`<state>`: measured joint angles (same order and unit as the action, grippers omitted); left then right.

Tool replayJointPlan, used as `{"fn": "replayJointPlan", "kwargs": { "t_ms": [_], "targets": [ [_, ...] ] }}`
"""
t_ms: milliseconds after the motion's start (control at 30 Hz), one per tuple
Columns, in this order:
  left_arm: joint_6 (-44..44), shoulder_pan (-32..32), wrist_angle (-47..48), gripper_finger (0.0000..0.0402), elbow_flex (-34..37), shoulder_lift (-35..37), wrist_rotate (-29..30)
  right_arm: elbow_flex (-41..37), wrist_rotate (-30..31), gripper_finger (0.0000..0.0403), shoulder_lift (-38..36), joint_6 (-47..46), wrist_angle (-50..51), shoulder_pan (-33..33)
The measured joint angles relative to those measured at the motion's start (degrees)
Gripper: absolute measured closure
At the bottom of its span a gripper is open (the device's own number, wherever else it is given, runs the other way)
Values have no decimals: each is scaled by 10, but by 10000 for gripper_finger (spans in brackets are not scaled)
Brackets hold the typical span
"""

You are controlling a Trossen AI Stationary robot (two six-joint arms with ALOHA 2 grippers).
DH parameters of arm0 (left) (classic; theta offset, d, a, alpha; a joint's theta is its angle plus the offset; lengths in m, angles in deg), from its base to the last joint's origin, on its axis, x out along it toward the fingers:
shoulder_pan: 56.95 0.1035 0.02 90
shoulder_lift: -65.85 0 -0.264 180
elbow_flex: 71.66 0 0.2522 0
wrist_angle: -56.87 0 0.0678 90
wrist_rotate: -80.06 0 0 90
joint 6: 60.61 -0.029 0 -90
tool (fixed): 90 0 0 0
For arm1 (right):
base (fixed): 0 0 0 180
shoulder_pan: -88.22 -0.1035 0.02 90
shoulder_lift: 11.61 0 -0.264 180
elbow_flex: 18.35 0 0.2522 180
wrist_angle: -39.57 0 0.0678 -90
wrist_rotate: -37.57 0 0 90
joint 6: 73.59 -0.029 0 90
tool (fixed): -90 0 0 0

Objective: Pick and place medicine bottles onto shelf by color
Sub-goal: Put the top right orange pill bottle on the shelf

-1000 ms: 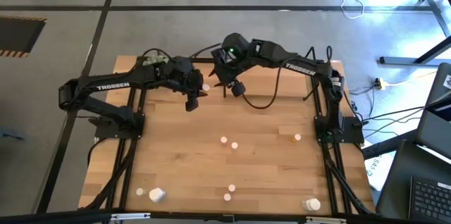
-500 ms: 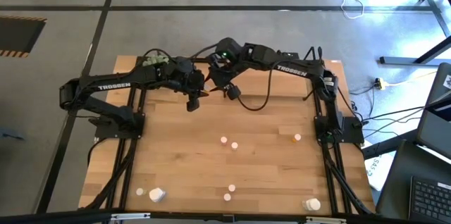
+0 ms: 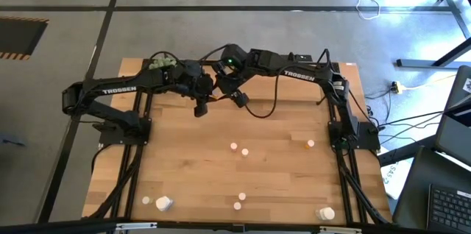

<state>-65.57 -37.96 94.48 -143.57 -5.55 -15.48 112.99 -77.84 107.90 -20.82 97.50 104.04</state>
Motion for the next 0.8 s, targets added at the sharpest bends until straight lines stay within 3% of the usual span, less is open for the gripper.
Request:
{"fn": "replayJointPlan", "kwargs": {
  "t_ms": [533, 800],
  "targets": [
    [-4, 0, 5, 326, 0, 0, 3, -1, 3, 267, 0, -33, -13, 0],
    [-4, 0, 6, 326, 0, 1, 4, -1, 4, 277, -1, -46, -14, -1]
  ]
}}
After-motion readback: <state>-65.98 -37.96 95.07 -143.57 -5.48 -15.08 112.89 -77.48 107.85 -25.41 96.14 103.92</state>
